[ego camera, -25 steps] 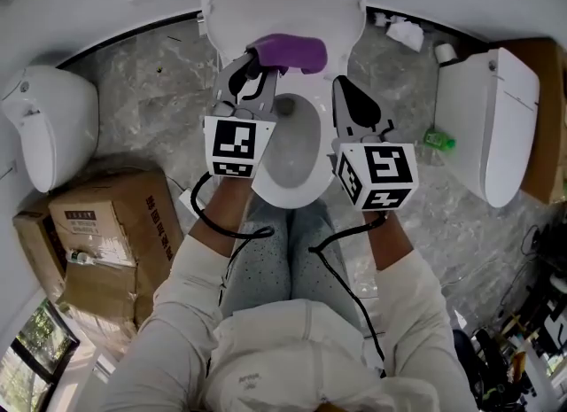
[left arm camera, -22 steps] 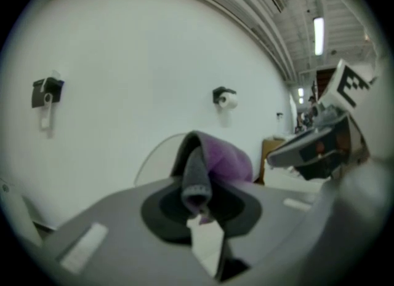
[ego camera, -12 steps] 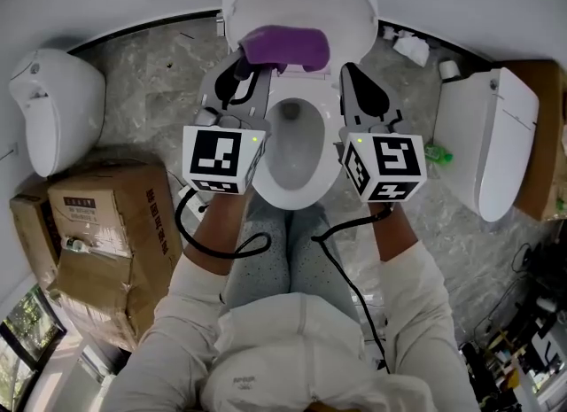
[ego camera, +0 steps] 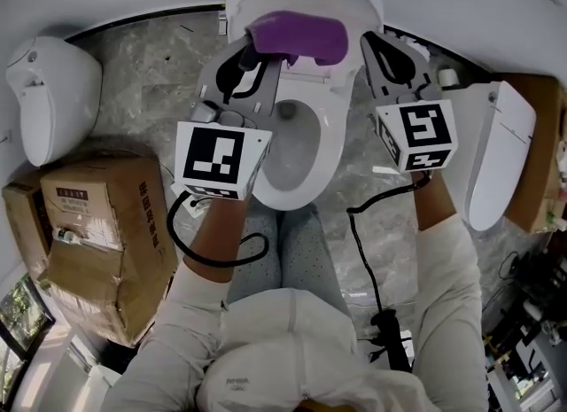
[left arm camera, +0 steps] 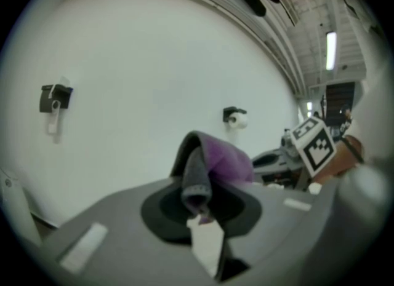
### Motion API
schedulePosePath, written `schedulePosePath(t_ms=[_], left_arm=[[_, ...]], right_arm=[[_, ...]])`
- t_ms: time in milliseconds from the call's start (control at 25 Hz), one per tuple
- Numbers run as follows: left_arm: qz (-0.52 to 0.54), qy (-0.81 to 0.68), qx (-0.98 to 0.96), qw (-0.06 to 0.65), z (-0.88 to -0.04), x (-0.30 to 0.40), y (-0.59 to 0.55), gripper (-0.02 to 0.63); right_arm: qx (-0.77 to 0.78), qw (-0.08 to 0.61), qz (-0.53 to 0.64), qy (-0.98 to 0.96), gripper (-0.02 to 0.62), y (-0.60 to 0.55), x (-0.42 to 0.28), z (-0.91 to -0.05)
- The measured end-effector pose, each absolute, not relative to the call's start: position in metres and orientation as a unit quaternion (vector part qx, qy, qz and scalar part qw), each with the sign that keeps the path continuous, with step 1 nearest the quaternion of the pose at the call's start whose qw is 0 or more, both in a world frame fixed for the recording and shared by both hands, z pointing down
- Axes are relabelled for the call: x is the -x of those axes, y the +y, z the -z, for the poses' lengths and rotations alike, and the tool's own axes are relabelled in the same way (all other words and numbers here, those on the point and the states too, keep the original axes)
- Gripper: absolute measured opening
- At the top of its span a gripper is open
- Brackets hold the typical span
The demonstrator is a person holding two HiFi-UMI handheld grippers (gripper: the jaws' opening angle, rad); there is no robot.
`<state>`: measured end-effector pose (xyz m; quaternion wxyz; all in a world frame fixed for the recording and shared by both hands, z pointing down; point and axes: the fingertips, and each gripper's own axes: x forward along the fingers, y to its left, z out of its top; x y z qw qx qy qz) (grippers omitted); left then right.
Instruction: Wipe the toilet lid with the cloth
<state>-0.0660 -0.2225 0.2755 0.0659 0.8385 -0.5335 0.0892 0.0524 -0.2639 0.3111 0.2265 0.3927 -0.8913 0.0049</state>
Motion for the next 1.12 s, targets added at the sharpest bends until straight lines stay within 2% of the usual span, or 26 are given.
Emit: schedulePosePath(t_ms=[240, 280, 360, 400, 1040, 1120], left_arm=[[-0.087, -0.531, -0.840, 0.077, -0.276, 0.063, -0.238, 0.049], [-0.088, -0.531, -0.839, 0.079, -0.276, 0.063, -0.240, 0.049], [-0.089, -0.530, -0.839, 0.082, -0.275, 0.064, -0.242, 0.049], [-0.089, -0.529, -0.840, 0.084, -0.275, 0.063, -0.243, 0.049], [-0.088, -0.531, -0.836, 0.106, -0.278, 0.057, -0.242, 0.049], [-0.087, -0.533, -0.835, 0.108, -0.280, 0.056, -0.241, 0.049]], right_arm=[[-0.341, 0.260, 0.030, -0.903, 0.018, -0.293, -0.049, -0.314], [-0.334, 0.268, 0.038, -0.903, 0.028, -0.297, -0.048, -0.315], [-0.317, 0.284, 0.044, -0.904, 0.104, -0.305, -0.044, -0.318], [-0.309, 0.290, 0.046, -0.905, 0.107, -0.310, -0.042, -0.318], [-0.206, 0.444, 0.094, -0.867, 0.106, -0.356, -0.024, -0.354], [-0.200, 0.453, 0.102, -0.863, 0.082, -0.357, -0.025, -0.357]])
